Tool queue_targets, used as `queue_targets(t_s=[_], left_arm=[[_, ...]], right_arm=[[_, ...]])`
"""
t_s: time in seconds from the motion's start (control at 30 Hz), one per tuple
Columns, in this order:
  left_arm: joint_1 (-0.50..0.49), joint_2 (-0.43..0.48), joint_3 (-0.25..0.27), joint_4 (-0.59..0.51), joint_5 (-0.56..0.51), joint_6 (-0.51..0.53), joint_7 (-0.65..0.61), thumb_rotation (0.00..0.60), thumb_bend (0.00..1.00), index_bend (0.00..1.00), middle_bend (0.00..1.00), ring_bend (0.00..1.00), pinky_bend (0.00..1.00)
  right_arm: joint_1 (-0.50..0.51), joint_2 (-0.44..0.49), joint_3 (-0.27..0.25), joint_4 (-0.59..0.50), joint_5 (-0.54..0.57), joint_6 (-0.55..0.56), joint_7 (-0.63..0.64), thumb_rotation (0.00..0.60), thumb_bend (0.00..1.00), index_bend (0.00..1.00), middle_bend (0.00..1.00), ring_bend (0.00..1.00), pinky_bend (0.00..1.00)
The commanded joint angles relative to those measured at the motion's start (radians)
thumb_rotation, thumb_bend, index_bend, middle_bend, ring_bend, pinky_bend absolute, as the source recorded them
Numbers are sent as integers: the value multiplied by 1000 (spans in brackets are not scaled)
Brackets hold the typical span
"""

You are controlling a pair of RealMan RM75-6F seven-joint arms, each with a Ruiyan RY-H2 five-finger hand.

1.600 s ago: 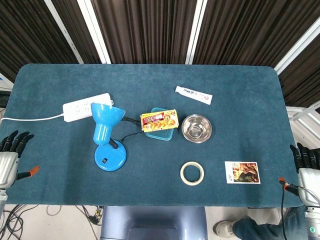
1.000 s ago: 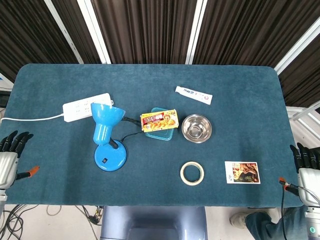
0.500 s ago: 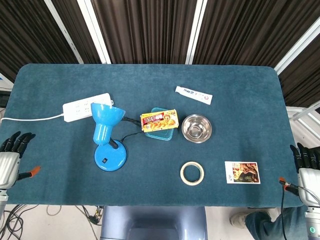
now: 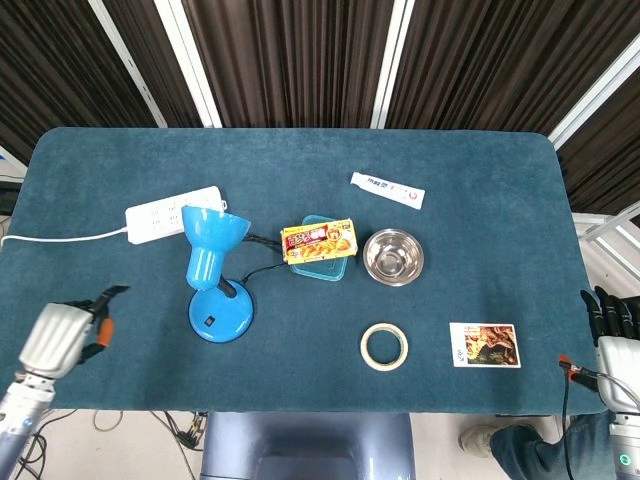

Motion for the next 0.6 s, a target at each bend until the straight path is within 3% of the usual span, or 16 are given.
queue_targets(t_s=[0.03, 0.23, 0.6], left_arm=[[-59, -33, 31, -2, 24, -109, 6, 600, 683, 232, 778, 720, 799], [-106, -77, 48, 11, -22, -238, 3, 600, 710, 214, 798, 738, 813], [-157, -145, 60, 30, -69, -358, 59, 600, 710, 155, 813, 752, 816]], right_arm=[[0, 0, 1, -2, 2, 0, -2, 600, 263, 28, 46, 50, 0], [-1, 0, 1, -3, 4, 1, -4, 600, 262, 28, 46, 49, 0], [-1, 0, 1, -3, 4, 2, -7, 600, 263, 28, 46, 49, 0]])
